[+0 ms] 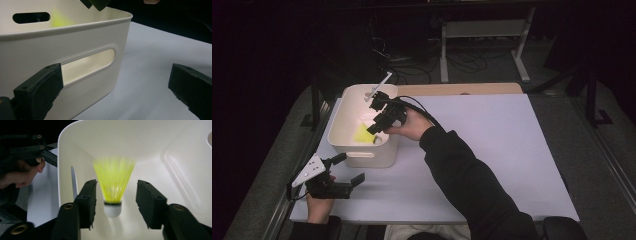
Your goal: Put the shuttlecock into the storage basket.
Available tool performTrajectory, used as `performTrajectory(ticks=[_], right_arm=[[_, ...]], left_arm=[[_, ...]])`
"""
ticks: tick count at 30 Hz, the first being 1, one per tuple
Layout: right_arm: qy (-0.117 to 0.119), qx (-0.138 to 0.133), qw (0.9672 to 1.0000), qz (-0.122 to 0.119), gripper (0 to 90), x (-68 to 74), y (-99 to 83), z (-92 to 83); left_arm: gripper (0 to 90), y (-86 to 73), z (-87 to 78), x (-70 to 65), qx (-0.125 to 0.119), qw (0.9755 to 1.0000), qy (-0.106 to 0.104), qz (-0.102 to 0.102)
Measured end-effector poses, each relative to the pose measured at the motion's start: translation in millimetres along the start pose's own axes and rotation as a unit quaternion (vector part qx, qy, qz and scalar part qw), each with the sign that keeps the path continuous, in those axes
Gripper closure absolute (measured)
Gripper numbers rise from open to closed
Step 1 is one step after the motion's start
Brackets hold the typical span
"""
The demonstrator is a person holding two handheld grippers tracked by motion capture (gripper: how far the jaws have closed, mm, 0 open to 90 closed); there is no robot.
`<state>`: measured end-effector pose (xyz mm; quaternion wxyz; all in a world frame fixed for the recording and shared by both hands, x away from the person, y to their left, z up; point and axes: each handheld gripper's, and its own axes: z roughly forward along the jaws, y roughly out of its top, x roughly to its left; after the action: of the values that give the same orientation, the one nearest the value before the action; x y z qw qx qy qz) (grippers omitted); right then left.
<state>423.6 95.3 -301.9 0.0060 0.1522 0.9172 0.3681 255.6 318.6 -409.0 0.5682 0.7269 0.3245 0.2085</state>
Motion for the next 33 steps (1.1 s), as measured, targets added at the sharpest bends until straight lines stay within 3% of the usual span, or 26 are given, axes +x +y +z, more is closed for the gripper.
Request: performTrajectory(ticks=[5, 6, 7, 8, 13, 15, 25, 33], right_arm=[[-0.002, -0.004, 1.0000, 0.003, 35.4, -1.3, 0.0, -4.3], [-0.004, -0.003, 1.0000, 0.004, 26.0, -2.3, -0.2, -6.7], [-0.004, -0.003, 1.0000, 0.004, 26.0, -2.3, -0.2, -6.7], [-0.006, -0.003, 0.9999, 0.008, 18.4, -4.0, -0.7, -8.4], [-0.010, -0.010, 0.9998, 0.012, 11.2, -6.0, -2.1, -14.1], [-0.011, -0.018, 0.9997, 0.013, 3.2, -6.4, -2.9, -19.9], [-0.008, -0.055, 0.9983, 0.018, 0.0, -11.4, -10.9, -41.7], [-0.021, -0.061, 0.9977, 0.020, 0.0, -14.7, -18.3, -56.0]], left_arm=[[0.0, 0.0, 0.1, -0.1, 0.000, 1.0000, 0.000, 0.000], [0.0, 0.0, 0.1, -0.1, 0.000, 1.0000, 0.000, 0.000], [0.0, 0.0, 0.1, -0.1, 0.000, 1.0000, 0.000, 0.000], [0.0, -0.1, 0.2, -0.1, 0.000, 1.0000, 0.000, 0.000], [0.0, -0.1, 0.3, -0.2, 0.000, 1.0000, 0.000, 0.000], [0.0, -0.3, 0.2, -0.2, 0.000, 1.0000, 0.000, 0.000], [0.0, -0.3, 0.1, -0.2, 0.001, 1.0000, 0.000, 0.001], [0.0, -0.3, 0.2, -0.2, 0.002, 1.0000, 0.000, 0.001]])
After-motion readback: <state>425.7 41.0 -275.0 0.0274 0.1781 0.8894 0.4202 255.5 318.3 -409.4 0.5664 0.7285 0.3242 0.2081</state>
